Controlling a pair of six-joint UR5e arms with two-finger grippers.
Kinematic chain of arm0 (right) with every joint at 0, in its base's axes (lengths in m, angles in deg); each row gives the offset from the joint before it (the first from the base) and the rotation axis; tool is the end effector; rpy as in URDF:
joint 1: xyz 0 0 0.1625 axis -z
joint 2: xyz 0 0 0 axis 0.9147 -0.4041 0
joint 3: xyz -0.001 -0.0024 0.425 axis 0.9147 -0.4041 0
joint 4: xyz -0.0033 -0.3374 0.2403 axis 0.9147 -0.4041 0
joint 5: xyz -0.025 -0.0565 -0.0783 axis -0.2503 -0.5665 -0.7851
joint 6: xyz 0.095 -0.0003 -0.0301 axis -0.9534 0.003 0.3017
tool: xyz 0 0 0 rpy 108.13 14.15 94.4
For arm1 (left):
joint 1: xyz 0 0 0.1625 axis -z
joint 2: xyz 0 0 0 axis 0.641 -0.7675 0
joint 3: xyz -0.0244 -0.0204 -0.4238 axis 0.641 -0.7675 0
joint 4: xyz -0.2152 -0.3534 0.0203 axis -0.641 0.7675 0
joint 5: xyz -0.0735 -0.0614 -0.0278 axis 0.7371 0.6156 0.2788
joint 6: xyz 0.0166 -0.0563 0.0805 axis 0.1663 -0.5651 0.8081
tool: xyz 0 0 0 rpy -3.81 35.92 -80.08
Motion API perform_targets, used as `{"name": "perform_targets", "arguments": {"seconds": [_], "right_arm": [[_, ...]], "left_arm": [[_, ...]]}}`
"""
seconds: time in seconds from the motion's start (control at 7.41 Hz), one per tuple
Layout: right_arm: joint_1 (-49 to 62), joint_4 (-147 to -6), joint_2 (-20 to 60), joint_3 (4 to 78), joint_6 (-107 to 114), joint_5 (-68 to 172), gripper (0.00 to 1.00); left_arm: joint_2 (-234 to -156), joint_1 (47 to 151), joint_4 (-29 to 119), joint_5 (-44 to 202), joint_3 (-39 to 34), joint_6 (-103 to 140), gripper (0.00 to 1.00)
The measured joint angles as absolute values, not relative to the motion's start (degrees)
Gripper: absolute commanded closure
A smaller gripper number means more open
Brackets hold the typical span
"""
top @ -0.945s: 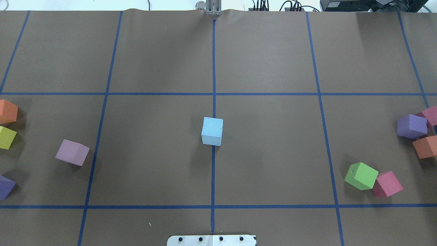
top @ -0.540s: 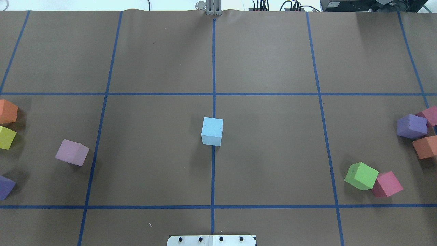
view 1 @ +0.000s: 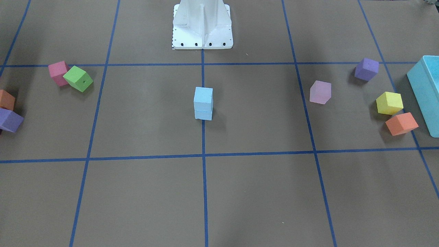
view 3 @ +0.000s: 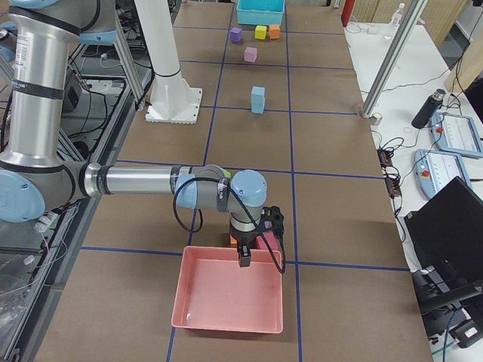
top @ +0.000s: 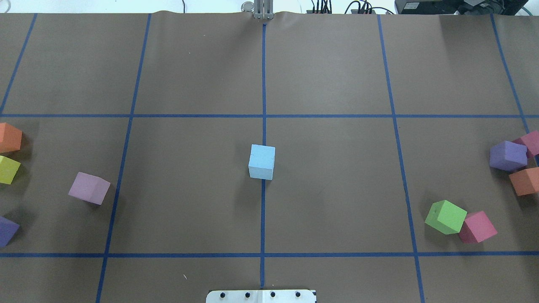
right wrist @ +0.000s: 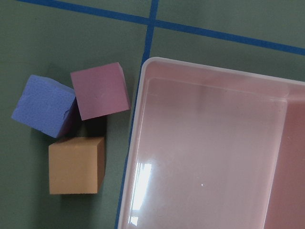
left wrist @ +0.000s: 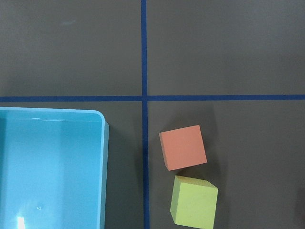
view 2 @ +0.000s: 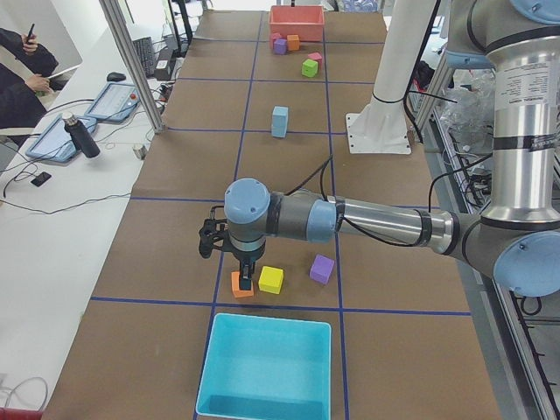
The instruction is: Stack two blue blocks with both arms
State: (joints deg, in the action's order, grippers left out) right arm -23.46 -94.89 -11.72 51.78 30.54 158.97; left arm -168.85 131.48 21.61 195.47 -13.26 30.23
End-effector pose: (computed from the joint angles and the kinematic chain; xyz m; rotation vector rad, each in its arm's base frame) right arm 0.0669 -0.4040 0.6455 0.0116 -0.6974 -0.1689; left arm -0.0716 -0.4457 0.6025 0.1115 0.8413 -0.0246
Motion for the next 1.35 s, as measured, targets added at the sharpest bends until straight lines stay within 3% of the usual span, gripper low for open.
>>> {"name": "perform_targets", "arguments": {"seconds": [1.35], "right_arm": [[-23.4,-94.9,-11.7,51.8,30.5,159.2,0.0]], "left_arm": [[-165.2,131.9,22.4,195.2,-12.3,30.2,0.02]]}}
